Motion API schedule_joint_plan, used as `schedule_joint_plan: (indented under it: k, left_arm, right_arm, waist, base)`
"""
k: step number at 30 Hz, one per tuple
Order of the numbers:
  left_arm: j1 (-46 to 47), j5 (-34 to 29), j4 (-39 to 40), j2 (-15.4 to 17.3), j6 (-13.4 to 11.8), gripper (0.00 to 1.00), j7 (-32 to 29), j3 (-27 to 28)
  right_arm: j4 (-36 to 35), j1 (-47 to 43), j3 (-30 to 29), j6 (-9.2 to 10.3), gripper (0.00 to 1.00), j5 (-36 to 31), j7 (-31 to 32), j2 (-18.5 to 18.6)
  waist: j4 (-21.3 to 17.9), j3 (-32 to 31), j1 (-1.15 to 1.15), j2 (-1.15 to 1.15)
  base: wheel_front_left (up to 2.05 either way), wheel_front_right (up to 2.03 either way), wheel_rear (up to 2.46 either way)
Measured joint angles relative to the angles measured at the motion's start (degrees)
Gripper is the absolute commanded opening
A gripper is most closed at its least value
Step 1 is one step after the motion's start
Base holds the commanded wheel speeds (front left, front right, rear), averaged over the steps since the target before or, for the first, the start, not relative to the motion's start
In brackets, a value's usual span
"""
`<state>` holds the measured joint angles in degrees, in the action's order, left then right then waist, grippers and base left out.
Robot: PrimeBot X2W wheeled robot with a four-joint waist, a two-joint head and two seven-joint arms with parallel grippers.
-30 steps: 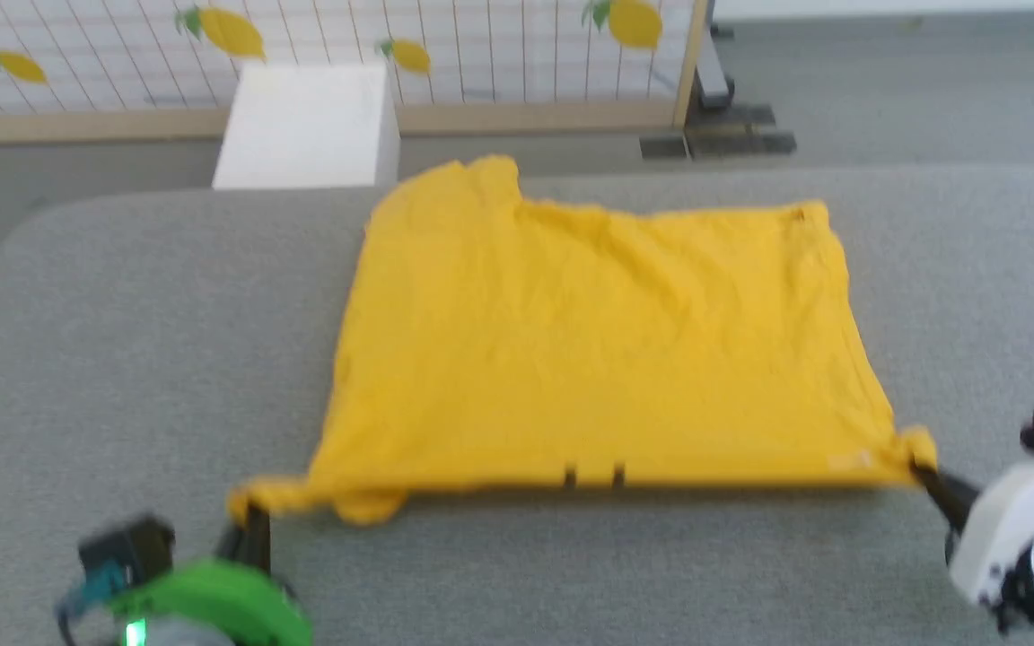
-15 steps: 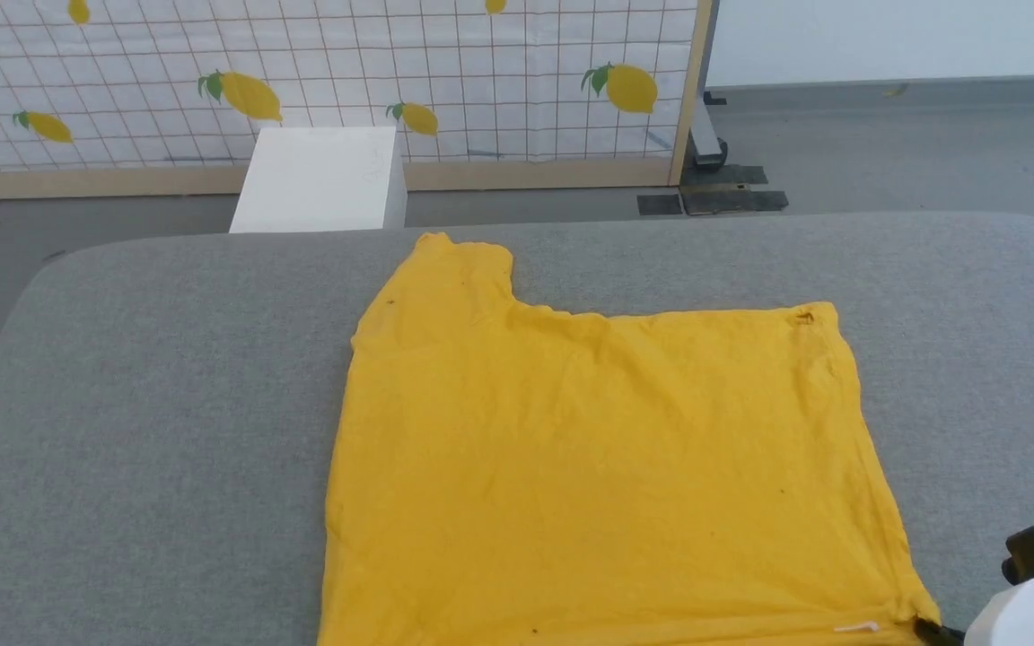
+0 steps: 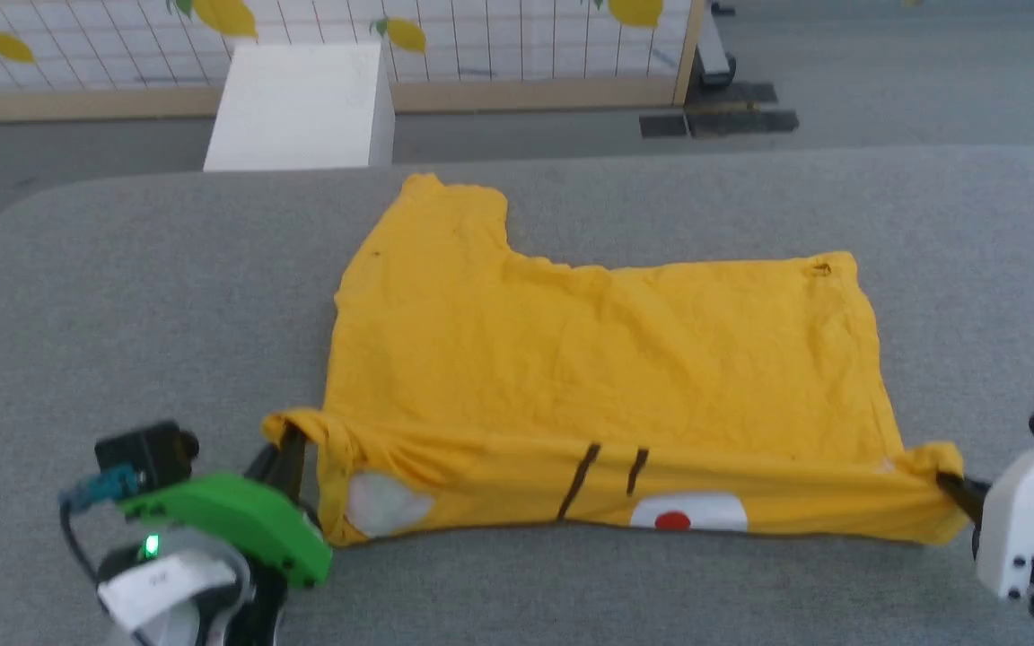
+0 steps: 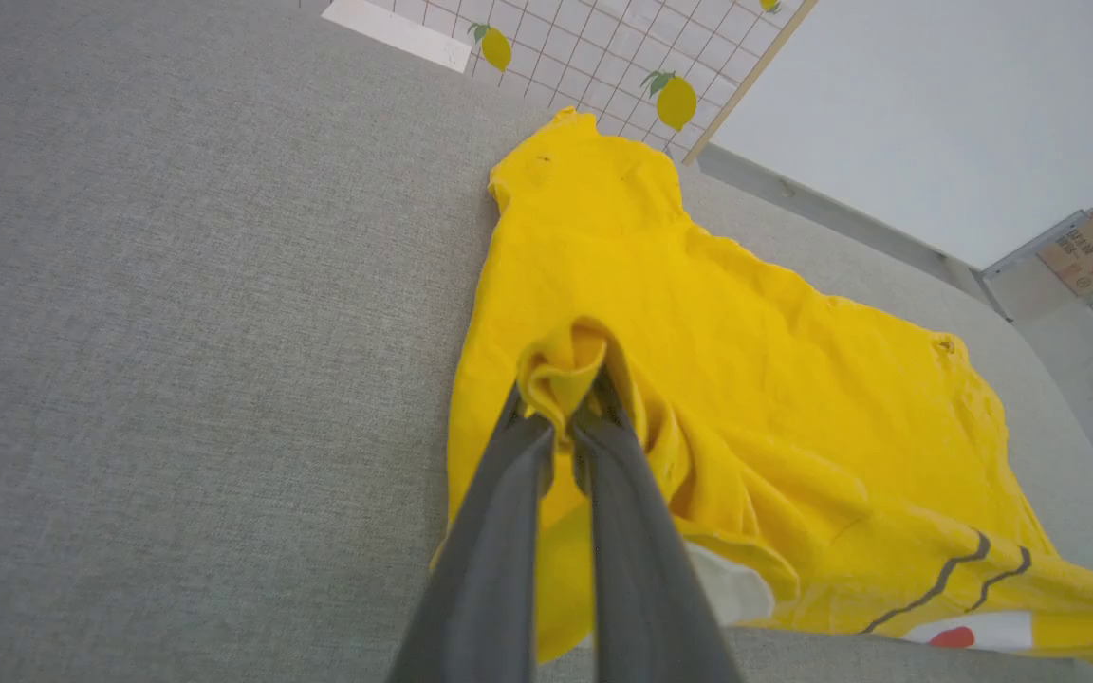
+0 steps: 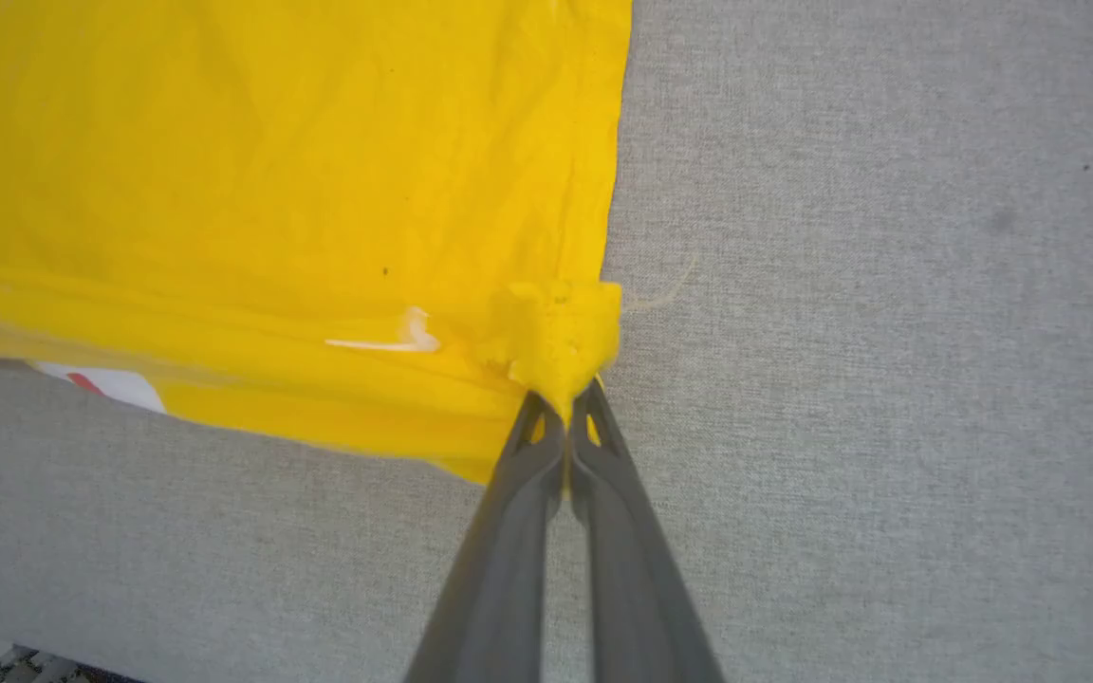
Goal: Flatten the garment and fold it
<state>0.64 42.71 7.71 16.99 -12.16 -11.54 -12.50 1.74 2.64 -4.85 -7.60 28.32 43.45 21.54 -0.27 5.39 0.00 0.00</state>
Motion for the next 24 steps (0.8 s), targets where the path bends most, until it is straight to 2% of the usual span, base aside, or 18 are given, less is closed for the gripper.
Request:
schedule_joint_plan:
  k: [11,20,21,22,23,24]
  left_arm:
    - [15.0,-2.2,-14.0,-0.4,2.1,0.0,0.1,-1.4]
    - [18.7,-2.3,-22.2,-2.2,3.5,0.0,1.4,-2.8]
    - [18.9,-2.3,-22.9,-2.4,3.8,0.0,1.6,-2.8]
    - [19.1,-2.3,-23.3,-2.6,4.1,0.0,1.9,-2.7]
    - [19.4,-1.9,-23.9,-2.8,4.2,0.25,2.4,-2.5]
    - [19.5,-1.8,-24.2,-3.0,4.5,0.82,2.7,-2.5]
  right_arm:
    - [7.0,13.3,4.0,0.01,0.0,-3.7,3.2,-0.1]
    - [12.2,17.6,8.7,0.0,0.0,-3.8,2.9,0.8]
    - [12.5,17.9,8.7,0.0,0.07,-3.3,2.6,0.8]
    - [12.9,18.0,8.9,0.0,0.37,-3.0,2.2,0.9]
    - [13.2,18.0,9.2,0.0,1.0,-2.9,1.8,1.0]
    - [13.6,18.0,9.3,0.01,1.0,-2.6,1.3,1.1]
  waist:
    - [-0.8,8.8,0.0,0.0]
    - [-1.2,13.7,0.0,0.0]
    - [-1.2,13.7,0.0,0.0]
    - [-1.2,13.6,0.0,0.0]
    - [-1.2,13.4,0.0,0.0]
    - [-1.2,13.1,0.0,0.0]
  base:
    - [0.0,0.0,0.0]
    - [0.0,0.0,0.0]
    - [0.0,0.0,0.0]
    - [0.0,0.0,0.0]
    - [0.0,0.0,0.0]
    - [0.0,0.0,0.0]
